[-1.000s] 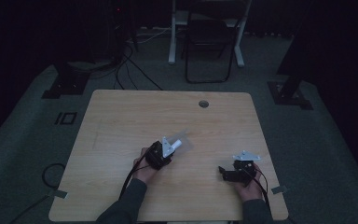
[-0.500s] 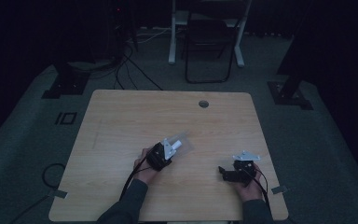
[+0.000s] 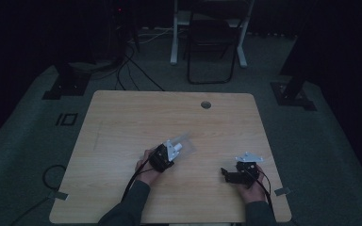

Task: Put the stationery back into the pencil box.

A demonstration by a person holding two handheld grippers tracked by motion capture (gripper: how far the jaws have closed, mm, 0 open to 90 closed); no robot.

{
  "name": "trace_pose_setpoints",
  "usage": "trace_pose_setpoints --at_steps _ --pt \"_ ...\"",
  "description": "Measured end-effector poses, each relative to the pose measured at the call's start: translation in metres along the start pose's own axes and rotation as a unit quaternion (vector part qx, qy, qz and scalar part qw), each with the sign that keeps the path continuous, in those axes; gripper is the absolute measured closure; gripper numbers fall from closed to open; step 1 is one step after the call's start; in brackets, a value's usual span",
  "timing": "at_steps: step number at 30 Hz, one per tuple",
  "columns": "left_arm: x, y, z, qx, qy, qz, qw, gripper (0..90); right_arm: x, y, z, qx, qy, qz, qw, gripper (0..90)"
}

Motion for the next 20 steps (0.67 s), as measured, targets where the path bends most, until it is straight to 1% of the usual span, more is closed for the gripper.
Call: trace_pose_setpoints --at_steps 4,7,9,10,13,14,17,18,19,20 --pt "0.004 0.001 0.003 0.001 0.006 0.000 1.0000 60.4 0.000 0.000 0.000 0.000 0.000 0.000 1.0000 10.9" --pt "0.014 0.004 0.008 0.007 0.021 -0.005 0.9998 58.8 0.000 0.000 0.000 0.001 0.000 0.000 1.0000 10.9" --pt "0.020 0.006 0.011 0.015 0.027 -0.014 0.9994 57.7 0.000 0.000 0.000 0.001 0.000 0.000 1.0000 10.9" --pt "0.023 0.007 0.012 0.023 0.031 -0.020 0.9990 57.4 0.000 0.000 0.000 0.001 0.000 0.000 1.0000 10.9" --pt "0.030 0.011 0.013 0.035 0.036 -0.035 0.9981 56.1 0.000 0.000 0.000 0.000 0.000 0.000 1.0000 10.9" --pt "0.032 0.013 0.012 0.040 0.036 -0.045 0.9976 56.0 0.000 0.000 0.000 0.000 0.000 0.000 1.0000 10.9" --pt "0.037 0.019 0.010 0.045 0.036 -0.061 0.9965 54.6 0.000 0.000 0.000 0.000 0.000 0.000 1.0000 10.9" --pt "0.038 0.022 0.008 0.053 0.036 -0.071 0.9954 54.3 0.000 0.000 0.000 0.001 0.000 0.000 1.0000 10.9" --pt "0.039 0.024 0.007 0.054 0.034 -0.077 0.9950 54.2 0.000 0.000 0.000 0.000 0.000 0.000 1.0000 10.9" --pt "0.039 0.024 0.007 0.054 0.034 -0.077 0.9950 54.1 0.000 0.000 0.000 0.000 0.000 0.000 1.0000 10.9"
Point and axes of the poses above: each handheld gripper's, and its own axes: x roughly backward along the jaws, z roughly out of its top, y roughly to its right, the point moved 9 cm from there along -x, roughly forward along the jaws, and after that the axes turned 9 degrees about x, right-handed, at the moved point
